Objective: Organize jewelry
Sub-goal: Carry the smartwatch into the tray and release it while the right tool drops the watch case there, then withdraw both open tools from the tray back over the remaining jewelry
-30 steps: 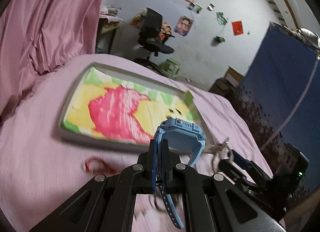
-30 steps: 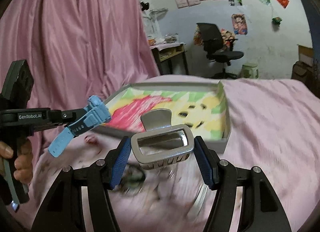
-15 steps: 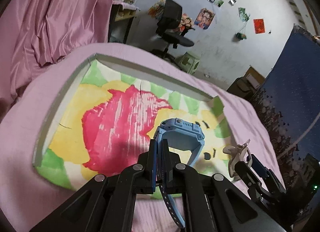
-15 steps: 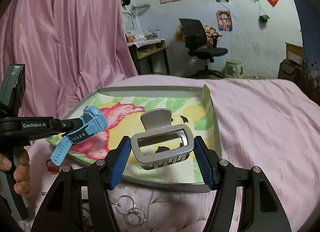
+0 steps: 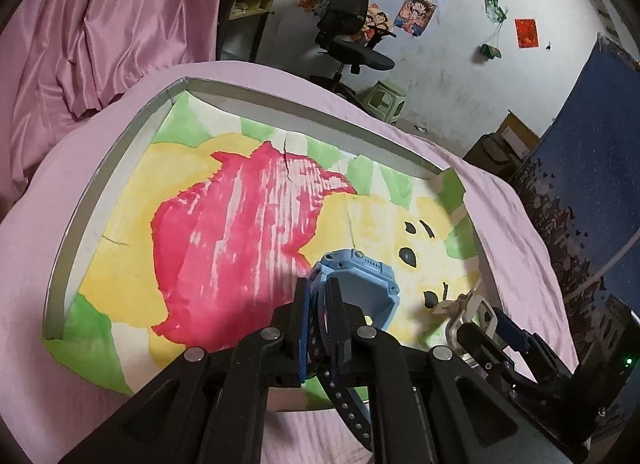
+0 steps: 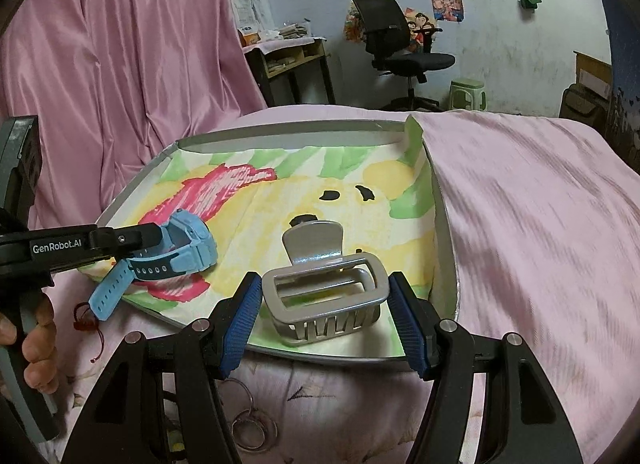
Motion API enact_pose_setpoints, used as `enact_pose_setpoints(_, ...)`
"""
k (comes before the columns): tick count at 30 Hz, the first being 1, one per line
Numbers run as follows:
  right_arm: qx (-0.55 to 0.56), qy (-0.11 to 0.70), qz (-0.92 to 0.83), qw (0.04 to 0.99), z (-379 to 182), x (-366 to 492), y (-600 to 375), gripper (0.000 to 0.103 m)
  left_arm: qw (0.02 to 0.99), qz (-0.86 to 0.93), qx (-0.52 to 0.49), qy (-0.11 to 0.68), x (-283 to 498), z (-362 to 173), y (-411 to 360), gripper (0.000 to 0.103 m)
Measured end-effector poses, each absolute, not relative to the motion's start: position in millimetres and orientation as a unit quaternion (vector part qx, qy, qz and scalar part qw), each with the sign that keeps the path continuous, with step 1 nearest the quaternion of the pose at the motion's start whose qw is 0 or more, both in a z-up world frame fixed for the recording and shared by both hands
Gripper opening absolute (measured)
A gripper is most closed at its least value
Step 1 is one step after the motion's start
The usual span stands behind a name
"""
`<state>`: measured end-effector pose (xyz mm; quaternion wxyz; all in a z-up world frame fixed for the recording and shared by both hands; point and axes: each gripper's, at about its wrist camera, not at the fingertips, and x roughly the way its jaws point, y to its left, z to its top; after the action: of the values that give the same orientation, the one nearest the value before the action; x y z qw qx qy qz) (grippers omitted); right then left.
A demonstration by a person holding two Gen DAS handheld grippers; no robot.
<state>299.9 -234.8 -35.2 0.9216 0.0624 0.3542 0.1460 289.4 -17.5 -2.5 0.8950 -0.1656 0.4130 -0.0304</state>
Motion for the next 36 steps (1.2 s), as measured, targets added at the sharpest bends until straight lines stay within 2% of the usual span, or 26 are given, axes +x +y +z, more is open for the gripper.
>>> enact_pose_setpoints(2,0.063,0.347,0.144,0.925,-33.7,297.7,-235.2,0.063,0.896,-0.031,-0.170,0.409,286.3,-2.3,-15.4,0.010)
enact_pose_setpoints(4,0.064,0.333,0.143,0.930,-30.5,291.6,-235.6,0.071,0.899,-0.028,-0.175,0.400,279.5,-0.6,-12.2,0.021)
enact_pose_setpoints(6,0.063,0.320,0.139,0.935,-24.3,283.3,-236.6,0.073,0.902,-0.018,-0.183,0.390,270.9,0.7,-7.6,0.038)
enact_pose_setpoints(9,0.065,0.293,0.135,0.944,-15.1,269.9,-240.0,0.080,0.909,-0.019,-0.193,0.369,254.2,2.4,-2.6,0.053)
enact_pose_setpoints(13,0.062,0.251,0.128,0.957,-3.4,245.7,-243.5,0.093,0.922,-0.013,-0.182,0.340,232.4,8.4,-0.7,0.064)
enact_pose_setpoints(18,0.055,0.209,0.131,0.968,10.8,217.1,-243.1,0.101,0.942,-0.004,-0.161,0.295,202.1,18.6,-1.1,0.083)
enact_pose_setpoints(23,0.049,0.187,0.135,0.972,19.9,193.4,-244.1,0.101,0.959,0.003,-0.132,0.251,170.8,28.8,-4.1,0.094)
enact_pose_setpoints(27,0.041,0.175,0.136,0.974,23.8,176.8,-245.4,0.102,0.967,-0.004,-0.107,0.229,147.4,33.4,-9.2,0.098)
enact_pose_setpoints(36,0.014,0.152,0.139,0.979,29.2,139.7,-250.4,0.102,0.976,-0.009,-0.081,0.202,111.7,31.5,-15.3,0.100)
